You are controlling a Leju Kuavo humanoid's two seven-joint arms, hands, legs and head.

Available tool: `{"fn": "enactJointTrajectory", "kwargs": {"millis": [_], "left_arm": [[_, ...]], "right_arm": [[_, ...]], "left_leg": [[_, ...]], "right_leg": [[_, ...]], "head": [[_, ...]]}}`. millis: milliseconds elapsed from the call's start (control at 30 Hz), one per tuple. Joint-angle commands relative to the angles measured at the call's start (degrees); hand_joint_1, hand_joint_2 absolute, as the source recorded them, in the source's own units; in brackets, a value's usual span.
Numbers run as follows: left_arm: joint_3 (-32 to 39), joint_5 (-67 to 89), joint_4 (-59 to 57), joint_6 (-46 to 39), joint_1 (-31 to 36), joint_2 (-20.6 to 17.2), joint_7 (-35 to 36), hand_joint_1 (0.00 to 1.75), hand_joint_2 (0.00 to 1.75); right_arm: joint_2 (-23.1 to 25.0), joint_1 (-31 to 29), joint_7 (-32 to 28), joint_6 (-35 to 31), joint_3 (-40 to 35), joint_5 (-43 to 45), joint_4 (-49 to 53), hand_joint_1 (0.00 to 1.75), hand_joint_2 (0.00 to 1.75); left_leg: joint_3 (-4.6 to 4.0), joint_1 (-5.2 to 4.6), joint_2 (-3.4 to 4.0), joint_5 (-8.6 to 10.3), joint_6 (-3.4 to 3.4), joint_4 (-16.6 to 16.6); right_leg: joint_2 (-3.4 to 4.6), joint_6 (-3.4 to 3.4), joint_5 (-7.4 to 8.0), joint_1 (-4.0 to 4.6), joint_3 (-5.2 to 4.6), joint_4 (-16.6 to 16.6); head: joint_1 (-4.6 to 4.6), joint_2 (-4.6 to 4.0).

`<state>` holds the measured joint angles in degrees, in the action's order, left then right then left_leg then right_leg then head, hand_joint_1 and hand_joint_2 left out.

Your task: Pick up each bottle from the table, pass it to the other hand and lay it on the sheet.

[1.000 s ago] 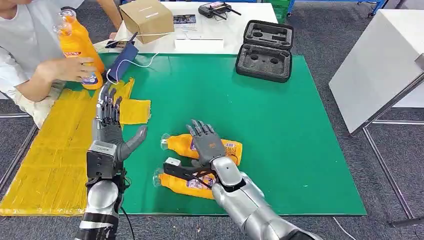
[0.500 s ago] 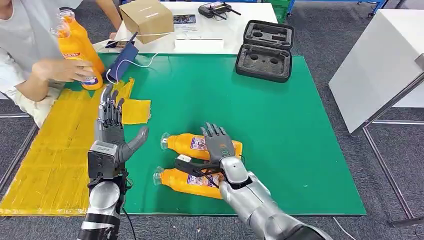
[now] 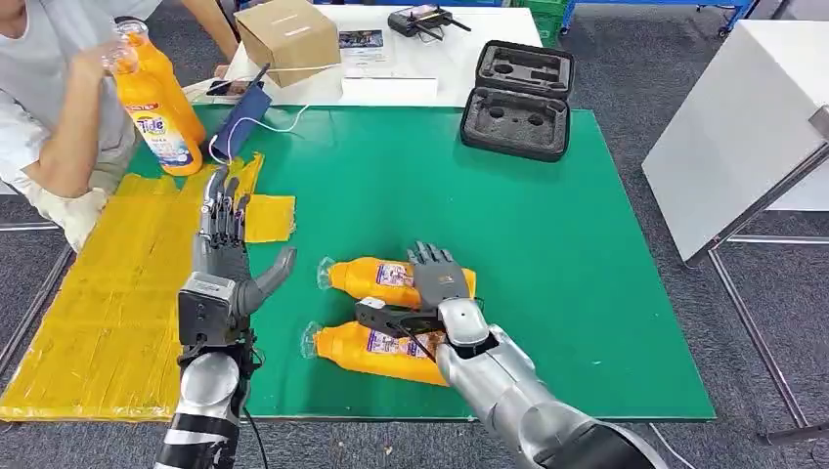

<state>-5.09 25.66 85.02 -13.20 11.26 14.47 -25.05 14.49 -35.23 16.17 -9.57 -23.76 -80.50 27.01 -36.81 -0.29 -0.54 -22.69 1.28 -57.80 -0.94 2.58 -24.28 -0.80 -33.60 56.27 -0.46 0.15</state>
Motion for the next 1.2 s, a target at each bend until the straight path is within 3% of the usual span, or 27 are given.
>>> {"fn": "enactJointTrajectory", "kwargs": {"millis": [33,433,533,700,767,800,833,967,1033,1100,1200], "left_arm": [[-0.4,-0.2,-5.6,0.0,2.8,0.4,0.1,0.00,1.75],[-0.8,-0.2,-4.2,0.1,1.9,0.5,0.2,0.00,1.75],[-1.3,0.7,-2.7,-0.2,0.7,0.3,0.4,0.00,1.75],[-1.4,0.9,-2.4,-0.3,0.4,0.3,0.5,0.00,1.75],[-1.8,1.5,-1.4,-0.6,-0.7,0.3,0.6,0.00,1.75],[-4.1,2.8,-2.6,-2.8,-1.3,0.2,0.4,0.00,1.75],[-4.5,3.0,-3.4,-3.1,-0.9,0.2,0.2,0.00,1.75],[-5.0,3.3,-4.7,-3.8,-0.5,0.3,0.0,0.00,1.75],[-5.1,3.0,-5.2,-4.1,-0.4,0.1,-0.1,0.00,1.75],[-4.7,2.6,-5.4,-4.3,-0.2,-0.1,-0.3,0.00,1.75],[-4.5,2.4,-5.5,-4.2,0.1,-0.2,-0.4,0.00,1.75]], "right_arm": [[-1.9,-2.1,0.1,1.8,0.7,-0.6,-7.2,1.73,1.75],[-1.6,-1.6,-1.8,-1.4,3.1,-1.3,-4.9,1.75,1.75],[-0.7,0.2,-5.3,-11.9,6.2,1.4,0.4,1.75,1.75],[-0.6,0.8,-6.2,-13.7,6.5,1.8,1.7,1.75,1.75],[-0.2,3.2,-9.3,-20.3,8.2,3.9,7.9,1.75,1.75],[0.1,16.6,-24.5,-23.5,12.4,23.5,39.0,1.75,1.75],[0.1,18.2,-27.0,-23.7,13.2,27.2,42.5,1.75,1.75],[0.7,20.0,-31.3,-24.4,14.6,33.0,46.3,1.75,1.75],[1.4,21.0,-34.6,-21.5,14.9,38.9,48.0,1.75,1.75],[1.8,22.2,-36.8,-14.5,14.0,45.5,48.8,1.75,1.75],[2.3,22.4,-36.8,-11.4,13.2,47.4,48.1,1.75,1.75]], "left_leg": [[0.29,0.04,-0.18,-0.03,-0.08,0.1],[0.30,0.05,-0.13,-0.03,-0.07,0.0],[0.27,0.03,-0.09,-0.03,-0.06,0.0],[0.33,0.05,-0.10,-0.05,-0.08,0.0],[0.26,0.03,-0.08,-0.03,-0.06,0.1],[0.33,0.06,-0.04,-0.08,-0.09,0.0],[0.37,0.06,-0.01,-0.12,-0.11,0.0],[0.06,0.03,-0.29,-0.11,-0.08,0.0],[-0.06,0.01,-0.20,-0.06,-0.06,0.0],[0.02,0.02,-0.11,-0.12,-0.09,0.0],[-0.01,0.02,-0.09,-0.10,-0.09,0.0]], "right_leg": [[-0.15,-0.09,-0.09,0.04,0.39,-0.1],[-0.10,-0.07,-0.07,0.05,0.39,-0.1],[-0.06,-0.07,-0.06,0.03,0.33,-0.1],[-0.06,-0.09,-0.09,0.05,0.41,-0.1],[-0.05,-0.06,-0.06,0.03,0.32,-0.1],[0.00,-0.09,-0.09,0.06,0.41,-0.1],[0.03,-0.11,-0.12,0.07,0.46,-0.1],[-0.24,-0.07,-0.19,0.04,0.24,0.0],[-0.15,-0.05,-0.11,0.02,0.09,0.0],[-0.10,-0.08,-0.14,0.03,0.15,0.0],[-0.09,-0.08,-0.11,0.03,0.11,0.0]], "head": [[0.00,0.00],[0.02,0.00],[0.00,0.00],[0.00,0.00],[0.00,0.00],[0.00,0.00],[0.02,0.00],[0.00,0.00],[0.02,0.00],[0.00,0.00],[0.02,0.00]]}}
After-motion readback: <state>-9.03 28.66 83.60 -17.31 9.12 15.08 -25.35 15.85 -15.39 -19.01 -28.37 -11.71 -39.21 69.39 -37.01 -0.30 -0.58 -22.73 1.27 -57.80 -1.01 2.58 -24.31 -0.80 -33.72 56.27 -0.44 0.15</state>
